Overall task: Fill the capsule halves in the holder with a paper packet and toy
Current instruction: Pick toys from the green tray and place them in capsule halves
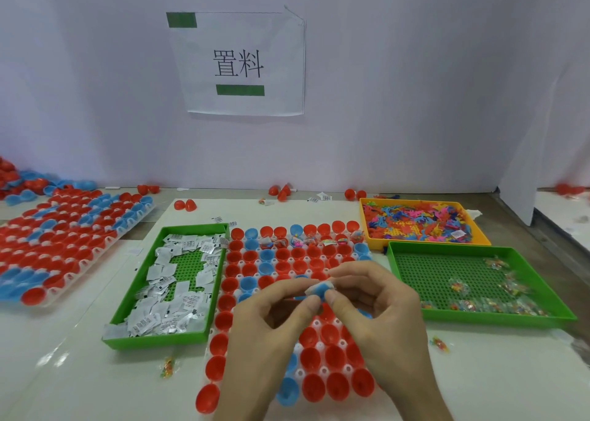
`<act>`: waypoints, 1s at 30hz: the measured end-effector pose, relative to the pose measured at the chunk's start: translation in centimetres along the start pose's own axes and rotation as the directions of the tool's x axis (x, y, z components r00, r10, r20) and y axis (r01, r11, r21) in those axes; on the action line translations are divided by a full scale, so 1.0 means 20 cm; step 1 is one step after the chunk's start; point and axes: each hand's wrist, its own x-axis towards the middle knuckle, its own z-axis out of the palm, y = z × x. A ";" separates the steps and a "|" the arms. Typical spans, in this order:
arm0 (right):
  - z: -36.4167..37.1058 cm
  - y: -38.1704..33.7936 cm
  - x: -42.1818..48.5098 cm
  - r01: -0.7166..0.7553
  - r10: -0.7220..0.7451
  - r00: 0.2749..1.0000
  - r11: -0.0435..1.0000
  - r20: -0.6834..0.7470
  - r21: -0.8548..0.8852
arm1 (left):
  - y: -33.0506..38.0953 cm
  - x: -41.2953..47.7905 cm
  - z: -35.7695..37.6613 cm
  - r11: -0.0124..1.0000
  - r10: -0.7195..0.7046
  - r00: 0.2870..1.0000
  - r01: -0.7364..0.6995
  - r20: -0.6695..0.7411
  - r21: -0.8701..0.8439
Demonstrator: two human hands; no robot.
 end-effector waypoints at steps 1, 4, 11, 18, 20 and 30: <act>0.00 0.00 0.00 0.005 -0.005 1.000 1.000 -0.004 0.007 | 0.00 0.00 0.00 0.999 -0.013 1.000 0.012 -0.013 -0.031; 0.02 0.00 -0.01 0.044 -0.044 0.999 0.999 0.008 -0.023 | 0.00 0.01 0.00 0.998 -0.032 0.998 0.029 -0.058 -0.048; -0.29 0.18 0.11 0.101 -0.163 0.920 0.977 -0.356 -0.187 | -0.10 0.30 -0.25 0.950 0.000 0.960 0.087 -0.279 0.299; -0.55 0.52 0.13 -0.039 -0.077 0.633 0.991 -0.771 -0.131 | -0.32 0.78 -0.41 0.677 0.047 0.979 0.116 -0.200 0.727; -0.55 0.57 0.14 -0.023 -0.092 0.571 0.992 -0.816 -0.128 | -0.35 0.84 -0.42 0.634 0.061 0.983 0.094 -0.171 0.768; -0.59 0.67 0.16 0.024 -0.173 0.482 0.983 -0.859 -0.184 | -0.41 0.93 -0.38 0.475 0.014 0.994 0.088 -0.107 0.876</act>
